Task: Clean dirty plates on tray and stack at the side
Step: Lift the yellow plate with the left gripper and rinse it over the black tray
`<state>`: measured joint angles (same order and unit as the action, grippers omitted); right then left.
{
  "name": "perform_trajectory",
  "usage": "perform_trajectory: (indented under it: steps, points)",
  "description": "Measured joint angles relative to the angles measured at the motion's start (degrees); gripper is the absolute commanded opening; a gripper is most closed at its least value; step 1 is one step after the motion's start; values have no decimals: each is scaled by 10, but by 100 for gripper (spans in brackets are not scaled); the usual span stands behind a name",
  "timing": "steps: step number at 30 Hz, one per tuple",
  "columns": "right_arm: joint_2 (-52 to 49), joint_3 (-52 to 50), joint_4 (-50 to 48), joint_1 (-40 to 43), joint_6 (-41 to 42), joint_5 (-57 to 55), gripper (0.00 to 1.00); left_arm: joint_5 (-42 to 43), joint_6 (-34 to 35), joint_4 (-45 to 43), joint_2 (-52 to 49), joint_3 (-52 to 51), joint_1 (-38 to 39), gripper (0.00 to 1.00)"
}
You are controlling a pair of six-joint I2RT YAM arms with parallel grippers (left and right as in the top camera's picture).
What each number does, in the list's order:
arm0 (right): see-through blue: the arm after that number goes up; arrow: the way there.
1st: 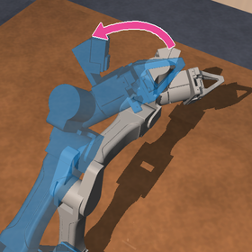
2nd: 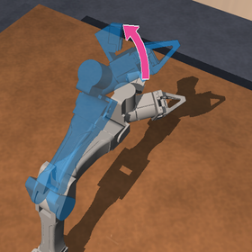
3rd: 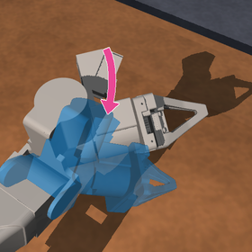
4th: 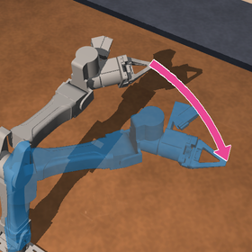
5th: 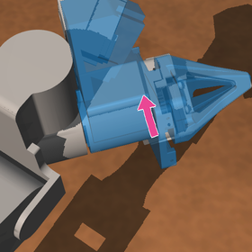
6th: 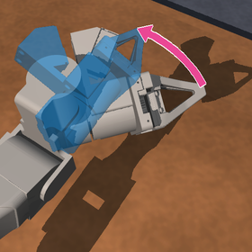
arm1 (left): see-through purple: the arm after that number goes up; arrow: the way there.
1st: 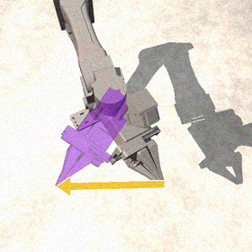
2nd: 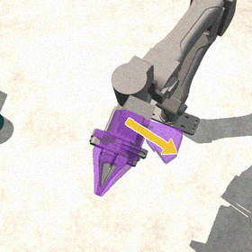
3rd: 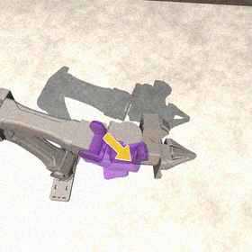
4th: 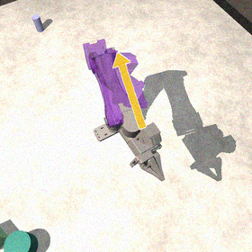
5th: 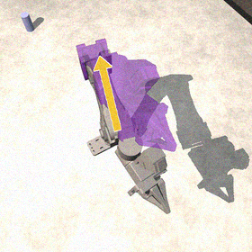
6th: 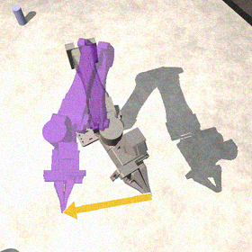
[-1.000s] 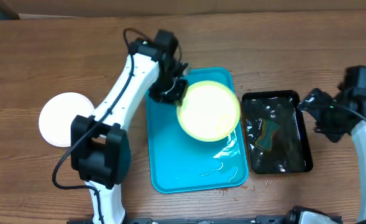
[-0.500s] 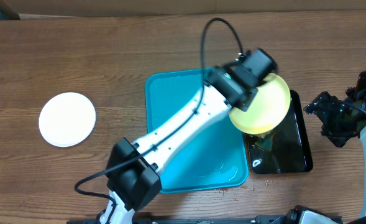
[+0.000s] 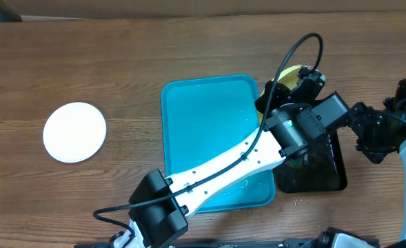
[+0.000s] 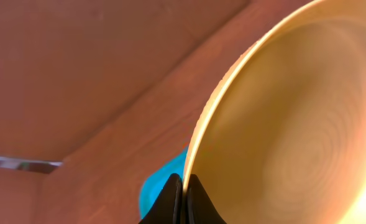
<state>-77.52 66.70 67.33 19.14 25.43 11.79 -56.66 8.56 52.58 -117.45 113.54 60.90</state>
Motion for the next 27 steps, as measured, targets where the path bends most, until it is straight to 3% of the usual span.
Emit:
perform_trajectory:
  steps: [27]
  points:
    - [0,0,4,0,0,-1,89,-75,-174,-113,0,0,31,4]
